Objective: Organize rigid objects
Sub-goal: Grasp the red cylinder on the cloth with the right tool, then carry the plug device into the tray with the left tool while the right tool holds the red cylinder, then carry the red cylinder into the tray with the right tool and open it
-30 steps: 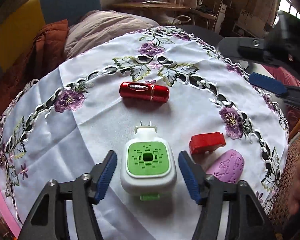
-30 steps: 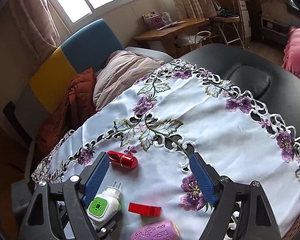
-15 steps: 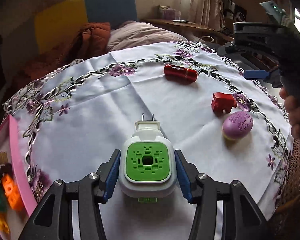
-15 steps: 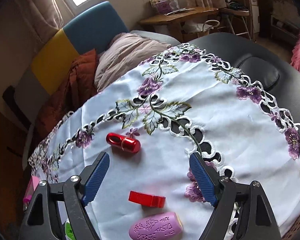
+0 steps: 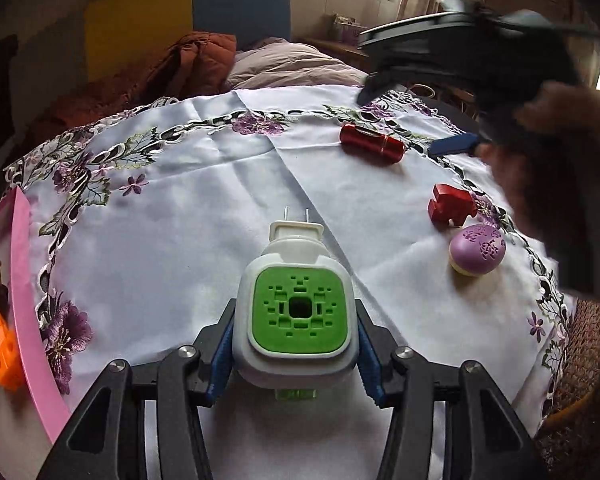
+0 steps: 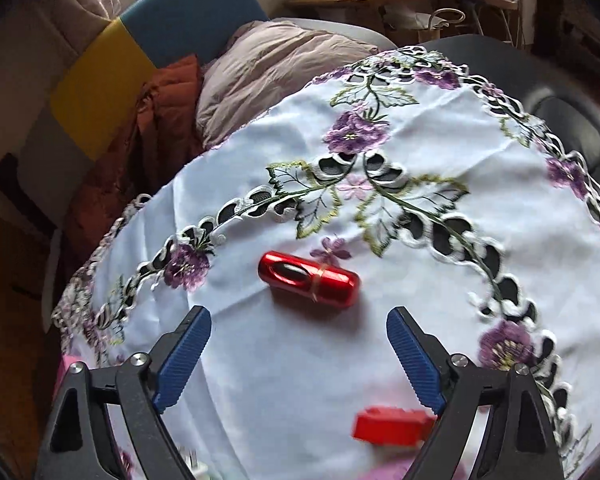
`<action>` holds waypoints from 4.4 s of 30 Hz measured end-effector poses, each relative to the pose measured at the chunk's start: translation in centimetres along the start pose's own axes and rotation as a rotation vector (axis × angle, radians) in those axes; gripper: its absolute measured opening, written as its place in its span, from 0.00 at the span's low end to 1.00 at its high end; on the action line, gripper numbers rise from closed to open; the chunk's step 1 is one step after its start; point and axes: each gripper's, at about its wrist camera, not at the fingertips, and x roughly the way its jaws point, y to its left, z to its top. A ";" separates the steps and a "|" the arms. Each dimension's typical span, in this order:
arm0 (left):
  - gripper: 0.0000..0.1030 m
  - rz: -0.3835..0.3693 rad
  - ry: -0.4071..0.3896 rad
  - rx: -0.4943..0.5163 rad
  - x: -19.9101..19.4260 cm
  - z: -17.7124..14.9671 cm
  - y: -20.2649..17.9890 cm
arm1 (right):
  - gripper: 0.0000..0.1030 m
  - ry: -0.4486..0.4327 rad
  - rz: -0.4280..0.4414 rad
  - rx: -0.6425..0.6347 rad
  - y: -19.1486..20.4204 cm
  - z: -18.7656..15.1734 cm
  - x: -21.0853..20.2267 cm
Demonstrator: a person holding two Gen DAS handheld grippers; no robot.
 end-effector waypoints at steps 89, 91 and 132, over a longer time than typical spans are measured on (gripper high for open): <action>0.51 0.187 -0.168 -0.267 -15.5 -5.2 7.4 | 0.26 0.071 -0.056 -0.752 6.7 -8.8 2.1; 0.51 0.197 -0.164 -0.287 -15.6 -5.6 8.2 | 0.26 0.070 -0.057 -0.755 6.7 -8.8 2.1; 0.52 0.383 -0.133 -0.559 -18.2 -12.7 19.1 | 0.26 0.048 -0.084 -0.810 7.1 -8.9 2.1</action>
